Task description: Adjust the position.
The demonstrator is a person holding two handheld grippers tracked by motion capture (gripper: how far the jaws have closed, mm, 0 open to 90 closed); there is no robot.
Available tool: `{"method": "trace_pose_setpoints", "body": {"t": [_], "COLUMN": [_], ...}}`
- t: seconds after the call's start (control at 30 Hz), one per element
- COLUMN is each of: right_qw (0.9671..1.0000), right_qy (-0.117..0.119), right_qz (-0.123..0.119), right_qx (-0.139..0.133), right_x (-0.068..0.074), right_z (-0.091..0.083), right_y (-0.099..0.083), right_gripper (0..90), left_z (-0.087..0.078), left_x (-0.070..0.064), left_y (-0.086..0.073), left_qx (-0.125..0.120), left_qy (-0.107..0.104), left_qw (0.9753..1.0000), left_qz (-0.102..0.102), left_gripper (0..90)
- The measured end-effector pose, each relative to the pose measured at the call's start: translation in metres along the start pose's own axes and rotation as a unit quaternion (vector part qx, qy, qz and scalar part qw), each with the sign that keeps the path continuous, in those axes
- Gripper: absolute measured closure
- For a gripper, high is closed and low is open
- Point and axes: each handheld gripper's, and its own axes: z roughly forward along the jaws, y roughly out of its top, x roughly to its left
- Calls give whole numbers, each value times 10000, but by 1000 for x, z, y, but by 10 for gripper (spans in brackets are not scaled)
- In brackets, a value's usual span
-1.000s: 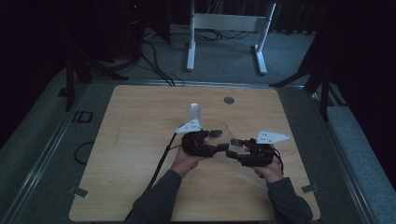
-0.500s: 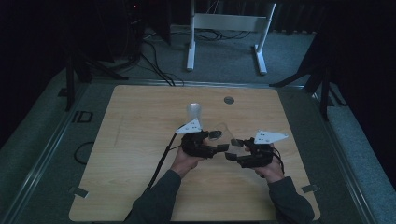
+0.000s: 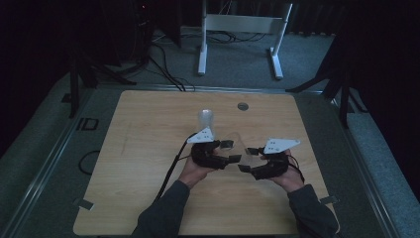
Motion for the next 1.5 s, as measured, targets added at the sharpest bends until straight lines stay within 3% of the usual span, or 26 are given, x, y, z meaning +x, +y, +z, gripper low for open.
{"method": "trace_pose_setpoints", "body": {"t": [0.2,0.57,0.83,1.17,1.5], "right_qw": [9995,9998,9999,9988,9987], "right_qy": [-44,-31,-11,86,99], "right_qz": [-186,-99,93,305,338], "right_qx": [246,150,-106,-365,-375], "right_x": [3,2,-1,1,1], "right_z": [4,4,4,10,11], "right_y": [2,-1,-3,-9,-11], "right_gripper": [349,409,410,411,406], "left_z": [2,3,1,1,2], "left_x": [-2,-3,-1,-1,-1], "left_y": [-1,0,1,3,2], "left_qx": [159,180,-89,-593,-611], "left_qy": [18,27,89,46,28], "left_qw": [9998,9998,9999,9976,9974], "left_qz": [119,88,-79,-367,-369], "left_gripper": [301,265,240,247,279]}}
